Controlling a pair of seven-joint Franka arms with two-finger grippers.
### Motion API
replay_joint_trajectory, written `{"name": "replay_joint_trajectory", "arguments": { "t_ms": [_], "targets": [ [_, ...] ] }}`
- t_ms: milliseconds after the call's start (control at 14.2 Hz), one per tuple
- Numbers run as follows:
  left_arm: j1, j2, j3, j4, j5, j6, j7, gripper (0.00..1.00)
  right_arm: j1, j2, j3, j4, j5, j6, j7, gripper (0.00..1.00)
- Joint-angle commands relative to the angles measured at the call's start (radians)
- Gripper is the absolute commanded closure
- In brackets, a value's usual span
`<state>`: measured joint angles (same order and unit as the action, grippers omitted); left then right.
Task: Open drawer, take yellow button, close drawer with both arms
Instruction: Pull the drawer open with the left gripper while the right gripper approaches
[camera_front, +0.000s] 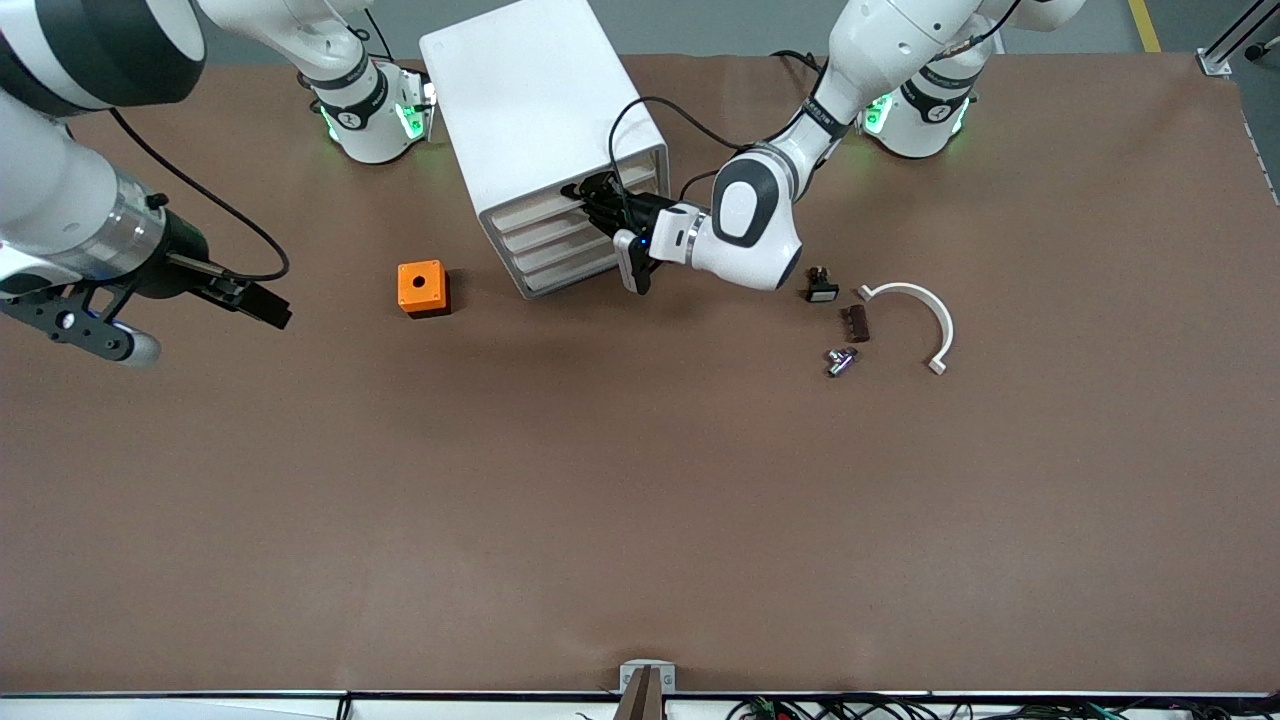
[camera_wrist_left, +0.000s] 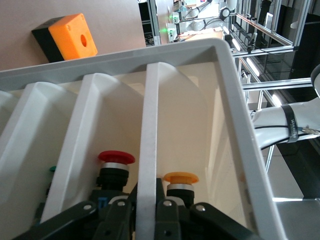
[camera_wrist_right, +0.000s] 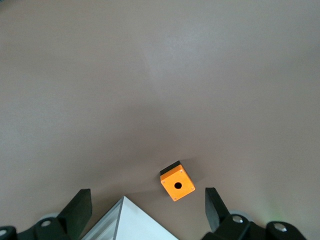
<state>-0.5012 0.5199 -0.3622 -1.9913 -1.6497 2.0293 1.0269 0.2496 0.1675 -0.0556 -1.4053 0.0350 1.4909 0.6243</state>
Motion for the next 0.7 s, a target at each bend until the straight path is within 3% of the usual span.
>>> {"name": "replay_joint_trajectory", "arguments": {
  "t_ms": [0,634],
  "targets": [
    [0.004,0.003,0.000,-0.003,-0.019,0.031,0.015,0.96,0.045,0.000,-0.006,0.008,0.014,-0.011,0.093,0.00],
    [0.085,0.032,0.014,0.054,0.010,0.020,-0.057,0.98,0.207,0.004,-0.006,0.009,0.046,0.009,0.406,0.00]
  ]
}}
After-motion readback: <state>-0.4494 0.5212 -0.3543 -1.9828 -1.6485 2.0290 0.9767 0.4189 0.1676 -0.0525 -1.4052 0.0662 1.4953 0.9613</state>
